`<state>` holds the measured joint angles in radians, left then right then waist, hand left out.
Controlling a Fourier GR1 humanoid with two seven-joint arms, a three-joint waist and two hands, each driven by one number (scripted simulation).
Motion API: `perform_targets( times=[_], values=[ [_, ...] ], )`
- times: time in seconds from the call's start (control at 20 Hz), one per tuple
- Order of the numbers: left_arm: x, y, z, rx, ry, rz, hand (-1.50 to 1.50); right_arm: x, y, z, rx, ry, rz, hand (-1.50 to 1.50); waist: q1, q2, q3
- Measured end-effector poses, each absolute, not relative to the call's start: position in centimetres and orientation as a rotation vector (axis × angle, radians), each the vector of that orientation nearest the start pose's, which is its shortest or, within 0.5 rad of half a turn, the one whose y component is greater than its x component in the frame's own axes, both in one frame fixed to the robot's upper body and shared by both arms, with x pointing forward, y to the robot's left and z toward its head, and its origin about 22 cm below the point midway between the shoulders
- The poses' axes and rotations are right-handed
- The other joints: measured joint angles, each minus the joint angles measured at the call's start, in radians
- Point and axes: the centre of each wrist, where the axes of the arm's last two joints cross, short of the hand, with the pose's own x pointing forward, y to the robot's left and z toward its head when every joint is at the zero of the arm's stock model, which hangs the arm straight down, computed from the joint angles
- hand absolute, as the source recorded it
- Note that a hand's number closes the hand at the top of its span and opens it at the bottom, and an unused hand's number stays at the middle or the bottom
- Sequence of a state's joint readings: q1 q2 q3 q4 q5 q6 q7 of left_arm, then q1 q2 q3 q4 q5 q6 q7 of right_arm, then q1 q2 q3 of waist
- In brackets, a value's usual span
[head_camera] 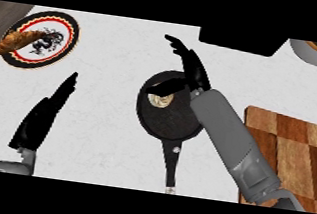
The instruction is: Pick the cupcake from the cutting board and place it in the pan
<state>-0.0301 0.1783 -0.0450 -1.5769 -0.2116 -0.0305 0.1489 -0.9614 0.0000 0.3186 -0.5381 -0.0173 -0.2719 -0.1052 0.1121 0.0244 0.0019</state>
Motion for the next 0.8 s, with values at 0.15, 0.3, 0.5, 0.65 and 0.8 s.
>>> perform_targets(
  times=[0.15,0.3,0.5,0.65,0.8],
  values=[
    [24.6,26.1,1.5,0.277,-1.424,-0.329,0.0,41.2,-8.0,4.1,-0.14,-1.592,0.426,-1.5,-0.019,-0.002,0.0],
    [24.2,26.5,1.5,0.288,-1.419,-0.319,0.0,42.1,-9.3,4.3,-0.17,-1.59,0.315,-1.5,-0.035,-0.003,-0.001],
    [23.4,27.1,1.0,0.302,-1.415,-0.302,0.0,43.0,-14.2,3.9,-0.181,-1.621,0.214,-1.5,-0.054,-0.005,-0.001],
    [23.4,27.2,1.0,0.307,-1.409,-0.293,0.0,43.4,-18.1,3.7,-0.192,-1.655,0.199,-1.5,-0.064,-0.006,0.0],
    [23.4,27.2,1.2,0.319,-1.411,-0.289,0.0,43.2,-22.2,3.1,-0.212,-1.684,0.201,-1.5,-0.072,-0.008,0.0]
  ],
)
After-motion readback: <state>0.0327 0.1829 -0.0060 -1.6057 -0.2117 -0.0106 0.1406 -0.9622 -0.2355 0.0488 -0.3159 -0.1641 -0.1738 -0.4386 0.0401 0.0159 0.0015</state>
